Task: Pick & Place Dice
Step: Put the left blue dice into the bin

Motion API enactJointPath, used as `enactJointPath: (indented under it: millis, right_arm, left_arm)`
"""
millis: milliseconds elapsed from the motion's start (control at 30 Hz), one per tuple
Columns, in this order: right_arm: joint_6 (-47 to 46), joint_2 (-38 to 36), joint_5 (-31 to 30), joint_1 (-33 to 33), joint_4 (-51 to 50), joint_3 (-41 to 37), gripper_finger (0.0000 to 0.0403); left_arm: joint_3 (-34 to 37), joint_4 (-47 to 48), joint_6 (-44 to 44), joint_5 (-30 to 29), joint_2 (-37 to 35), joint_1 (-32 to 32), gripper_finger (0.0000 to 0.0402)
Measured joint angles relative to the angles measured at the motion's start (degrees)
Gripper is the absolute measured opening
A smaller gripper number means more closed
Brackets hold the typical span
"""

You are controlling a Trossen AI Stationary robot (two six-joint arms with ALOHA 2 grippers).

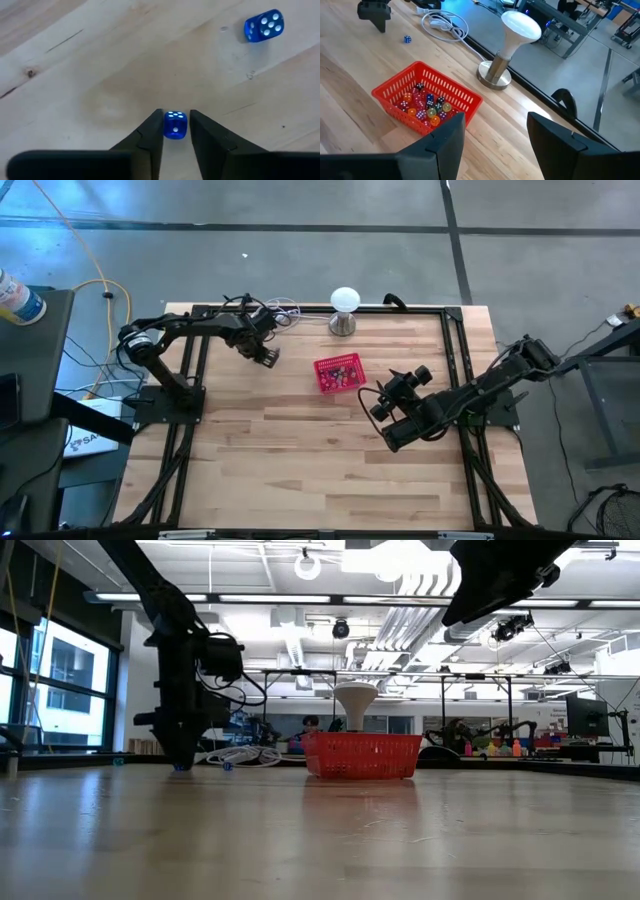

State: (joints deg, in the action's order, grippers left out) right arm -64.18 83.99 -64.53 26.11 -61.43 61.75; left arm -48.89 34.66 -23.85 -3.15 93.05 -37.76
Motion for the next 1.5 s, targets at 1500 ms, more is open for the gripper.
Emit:
enactJointPath:
  millis: [1500]
  right_arm:
    - [1.5,0.0,0.1,0.0,2.1,0.0,0.0205]
  left_arm:
    - [-0.2,-67.9,16.4,17.7,6.2,26.5,0.0049]
